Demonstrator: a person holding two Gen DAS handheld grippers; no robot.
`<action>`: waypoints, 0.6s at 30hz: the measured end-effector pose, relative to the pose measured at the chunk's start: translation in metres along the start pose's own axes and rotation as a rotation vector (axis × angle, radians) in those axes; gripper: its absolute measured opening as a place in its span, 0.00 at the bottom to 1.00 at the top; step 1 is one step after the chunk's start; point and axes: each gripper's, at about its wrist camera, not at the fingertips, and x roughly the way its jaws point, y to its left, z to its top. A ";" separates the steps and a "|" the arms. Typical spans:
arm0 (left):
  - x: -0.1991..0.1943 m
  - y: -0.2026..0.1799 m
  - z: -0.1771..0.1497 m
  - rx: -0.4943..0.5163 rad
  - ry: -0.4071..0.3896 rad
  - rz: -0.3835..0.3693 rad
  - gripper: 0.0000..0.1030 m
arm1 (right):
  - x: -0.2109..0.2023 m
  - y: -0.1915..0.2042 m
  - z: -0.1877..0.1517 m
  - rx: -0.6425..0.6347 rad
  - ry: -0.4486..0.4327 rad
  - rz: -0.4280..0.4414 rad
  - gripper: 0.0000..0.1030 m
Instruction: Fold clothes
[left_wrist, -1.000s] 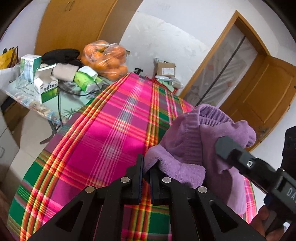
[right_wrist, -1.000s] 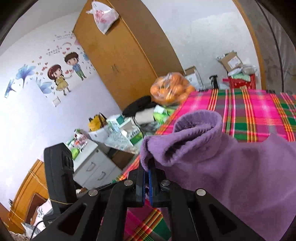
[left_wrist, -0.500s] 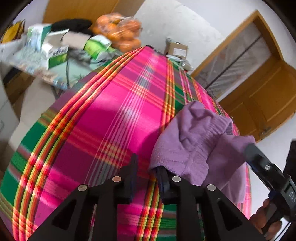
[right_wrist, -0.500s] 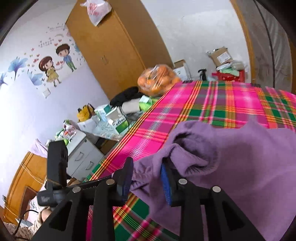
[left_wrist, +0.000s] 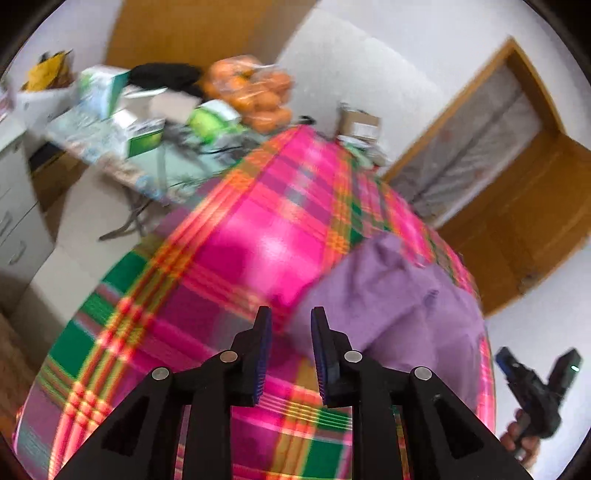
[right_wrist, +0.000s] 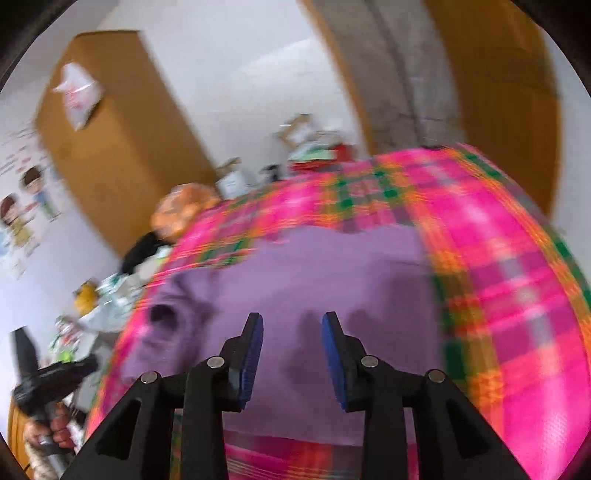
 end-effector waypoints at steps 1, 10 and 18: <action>0.000 -0.010 -0.001 0.028 0.005 -0.024 0.21 | -0.002 -0.010 -0.004 0.017 0.001 -0.020 0.35; 0.036 -0.104 -0.027 0.284 0.146 -0.173 0.22 | 0.005 -0.054 -0.019 0.085 0.043 -0.103 0.44; 0.077 -0.146 -0.052 0.394 0.265 -0.207 0.23 | 0.021 -0.071 -0.025 0.152 0.078 -0.074 0.46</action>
